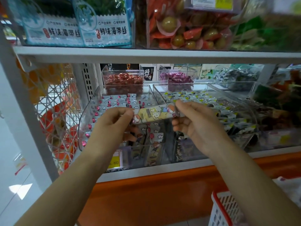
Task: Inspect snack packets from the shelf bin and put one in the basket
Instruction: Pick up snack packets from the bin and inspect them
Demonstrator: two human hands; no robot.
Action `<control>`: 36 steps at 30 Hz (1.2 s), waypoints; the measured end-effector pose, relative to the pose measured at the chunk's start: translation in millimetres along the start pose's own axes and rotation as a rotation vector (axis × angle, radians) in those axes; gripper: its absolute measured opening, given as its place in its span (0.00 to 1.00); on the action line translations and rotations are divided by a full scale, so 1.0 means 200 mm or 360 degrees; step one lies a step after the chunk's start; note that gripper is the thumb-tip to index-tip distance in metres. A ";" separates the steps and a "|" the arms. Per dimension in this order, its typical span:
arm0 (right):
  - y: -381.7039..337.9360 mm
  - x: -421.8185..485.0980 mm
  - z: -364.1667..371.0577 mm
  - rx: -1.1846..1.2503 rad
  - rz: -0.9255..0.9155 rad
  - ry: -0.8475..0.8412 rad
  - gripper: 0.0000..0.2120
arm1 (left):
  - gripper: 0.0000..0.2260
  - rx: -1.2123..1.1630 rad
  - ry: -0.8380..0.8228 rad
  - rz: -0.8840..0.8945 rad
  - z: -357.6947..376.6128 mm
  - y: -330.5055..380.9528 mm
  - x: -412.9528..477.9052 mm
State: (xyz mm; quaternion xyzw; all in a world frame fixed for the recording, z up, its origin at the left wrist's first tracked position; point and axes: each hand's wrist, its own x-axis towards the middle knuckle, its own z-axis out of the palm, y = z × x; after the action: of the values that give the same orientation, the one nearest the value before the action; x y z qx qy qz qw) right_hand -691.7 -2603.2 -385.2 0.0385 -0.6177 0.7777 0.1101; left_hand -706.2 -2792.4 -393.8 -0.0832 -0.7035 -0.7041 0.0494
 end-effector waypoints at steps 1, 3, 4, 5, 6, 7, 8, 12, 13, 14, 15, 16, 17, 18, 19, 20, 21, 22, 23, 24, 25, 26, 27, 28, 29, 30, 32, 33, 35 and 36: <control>0.00 0.00 0.00 -0.0020 0.0034 -0.0035 0.08 | 0.07 -0.0102 0.0014 -0.0045 0.00 0.01 0.00; 0.01 0.00 0.00 -0.0039 0.0119 -0.0085 0.10 | 0.08 -0.0268 0.0023 -0.0110 0.01 0.02 -0.01; 0.01 0.01 0.00 -0.0029 0.0165 -0.0105 0.10 | 0.09 -0.0334 0.0030 -0.0134 0.01 0.02 -0.01; 0.01 0.01 0.00 -0.0002 0.0209 -0.0118 0.10 | 0.09 -0.0396 0.0045 -0.0155 0.01 0.02 -0.01; 0.01 0.01 0.00 0.0037 0.0245 -0.0123 0.09 | 0.09 -0.0446 0.0059 -0.0172 0.01 0.03 -0.01; 0.01 0.02 0.00 0.0081 0.0270 -0.0119 0.09 | 0.08 -0.0475 0.0068 -0.0182 0.01 0.03 0.00; 0.01 0.02 0.00 0.0128 0.0286 -0.0108 0.09 | 0.08 -0.0489 0.0068 -0.0188 0.01 0.03 0.00; 0.02 0.03 0.00 0.0336 0.0337 -0.0050 0.10 | 0.08 -0.0623 0.0053 -0.0221 0.01 0.04 0.00; 0.02 0.02 0.01 0.0344 0.0324 -0.0045 0.10 | 0.08 -0.0680 0.0048 -0.0242 0.01 0.04 0.00; 0.03 0.02 0.01 0.0313 0.0283 -0.0036 0.10 | 0.08 -0.0735 0.0044 -0.0268 0.01 0.04 0.00; 0.04 0.02 0.01 0.0248 0.0217 -0.0018 0.11 | 0.08 -0.0780 0.0043 -0.0292 0.00 0.04 0.00; 0.05 0.02 0.01 0.0163 0.0134 0.0005 0.11 | 0.08 -0.0815 0.0042 -0.0312 0.00 0.04 0.01; 0.05 0.02 0.01 0.0086 0.0053 0.0022 0.11 | 0.08 -0.0843 0.0040 -0.0328 0.00 0.04 0.01; 0.06 0.01 0.02 0.0034 -0.0016 0.0028 0.10 | 0.08 -0.0871 0.0038 -0.0342 0.00 0.04 0.01; 0.06 0.01 0.02 0.0010 -0.0065 0.0024 0.09 | 0.08 -0.0898 0.0035 -0.0354 0.00 0.04 0.01; 0.06 0.01 0.02 0.0005 -0.0098 0.0016 0.08 | 0.08 -0.0922 0.0036 -0.0365 0.00 0.04 0.01; 0.06 0.01 0.01 0.0010 -0.0115 0.0004 0.07 | 0.08 -0.0944 0.0043 -0.0376 0.00 0.04 0.01; 0.06 0.01 0.01 0.0026 -0.0122 -0.0022 0.04 | 0.07 -0.0966 0.0060 -0.0389 0.00 0.04 0.01; 0.06 0.02 0.00 0.0056 -0.0123 -0.0063 0.04 | 0.07 -0.0988 0.0083 -0.0402 0.00 0.04 0.01; 0.06 0.02 0.00 0.0092 -0.0126 -0.0110 0.06 | 0.07 -0.1009 0.0108 -0.0416 0.00 0.04 0.01; 0.06 0.02 0.00 0.0116 -0.0125 -0.0150 0.10 | 0.07 -0.1025 0.0126 -0.0429 0.00 0.04 0.01; 0.06 0.02 0.00 0.0119 -0.0133 -0.0170 0.11 | 0.07 -0.1033 0.0131 -0.0441 -0.01 0.04 0.01; 0.06 0.02 0.00 0.0106 -0.0142 -0.0169 0.12 | 0.07 -0.1032 0.0123 -0.0449 -0.01 0.04 0.01; 0.06 0.02 0.00 0.0087 -0.0151 -0.0156 0.12 | 0.07 -0.1017 0.0099 -0.0447 -0.01 0.04 0.01; 0.06 0.02 0.00 0.0075 -0.0151 -0.0137 0.12 | 0.07 -0.0982 0.0055 -0.0428 -0.01 0.05 0.00; 0.06 0.02 0.00 0.0073 -0.0148 -0.0119 0.11 | 0.07 -0.0923 -0.0002 -0.0391 -0.01 0.05 0.00; 0.06 0.02 -0.01 0.0126 -0.0106 -0.0104 0.09 | 0.04 -0.0781 -0.0094 -0.0296 0.00 0.06 -0.01; 0.06 0.02 -0.01 0.0175 -0.0071 -0.0101 0.07 | 0.04 -0.0735 -0.0111 -0.0258 0.01 0.05 -0.01; 0.05 0.02 0.00 0.0234 -0.0011 -0.0087 0.08 | 0.04 -0.0707 -0.0112 -0.0221 0.01 0.05 -0.01; 0.04 0.02 0.00 0.0243 0.0010 -0.0074 0.09 | 0.04 -0.0711 -0.0113 -0.0214 0.01 0.04 -0.01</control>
State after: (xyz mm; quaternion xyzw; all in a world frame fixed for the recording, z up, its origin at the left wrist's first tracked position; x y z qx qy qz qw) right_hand -697.1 -2603.9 -393.1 0.0630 -0.5593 0.8217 0.0898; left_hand -702.1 -2790.2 -385.9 -0.0696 -0.5355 -0.8406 -0.0421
